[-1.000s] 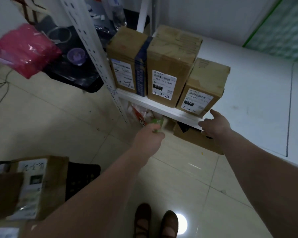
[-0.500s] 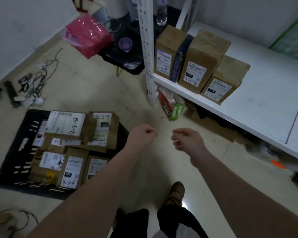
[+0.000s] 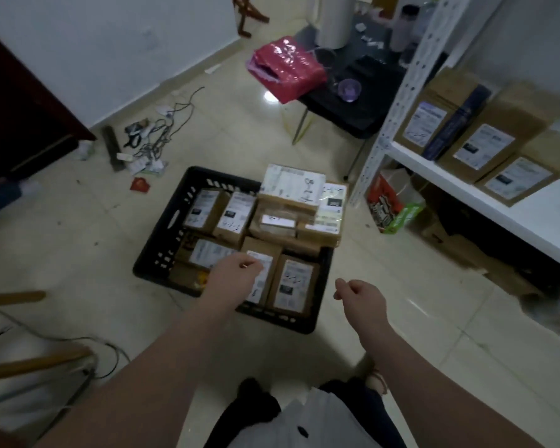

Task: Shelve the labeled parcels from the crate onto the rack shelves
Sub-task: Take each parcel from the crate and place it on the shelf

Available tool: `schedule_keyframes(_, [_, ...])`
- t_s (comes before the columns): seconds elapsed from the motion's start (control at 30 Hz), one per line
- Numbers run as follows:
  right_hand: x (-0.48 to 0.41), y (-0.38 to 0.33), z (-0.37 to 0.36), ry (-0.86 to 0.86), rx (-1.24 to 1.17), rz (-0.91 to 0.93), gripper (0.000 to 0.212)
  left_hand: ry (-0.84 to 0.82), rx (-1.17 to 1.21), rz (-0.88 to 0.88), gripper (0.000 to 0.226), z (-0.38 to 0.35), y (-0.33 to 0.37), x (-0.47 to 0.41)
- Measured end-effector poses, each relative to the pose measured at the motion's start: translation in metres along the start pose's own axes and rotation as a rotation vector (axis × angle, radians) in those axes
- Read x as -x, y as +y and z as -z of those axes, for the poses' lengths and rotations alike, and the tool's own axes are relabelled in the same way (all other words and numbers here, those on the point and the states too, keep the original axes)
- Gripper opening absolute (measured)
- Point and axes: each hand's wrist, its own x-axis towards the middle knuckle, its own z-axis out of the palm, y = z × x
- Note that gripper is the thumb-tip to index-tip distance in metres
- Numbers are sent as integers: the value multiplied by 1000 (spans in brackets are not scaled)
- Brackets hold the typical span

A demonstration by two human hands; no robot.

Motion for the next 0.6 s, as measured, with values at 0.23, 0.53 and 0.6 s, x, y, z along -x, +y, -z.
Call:
schedule_keyframes(0.23, [40,-12,-94,-71,67,-26,39,54,201,184,10,91,-81,4])
schedule_keyframes(0.53, [19,-17,-116,19,49,-206,35,-46,213,363,11,98,-125,-24])
schedule_keyframes(0.6, [7,-21,-120,57,55,-185,48,-76,186,374,13,102,-120,-35])
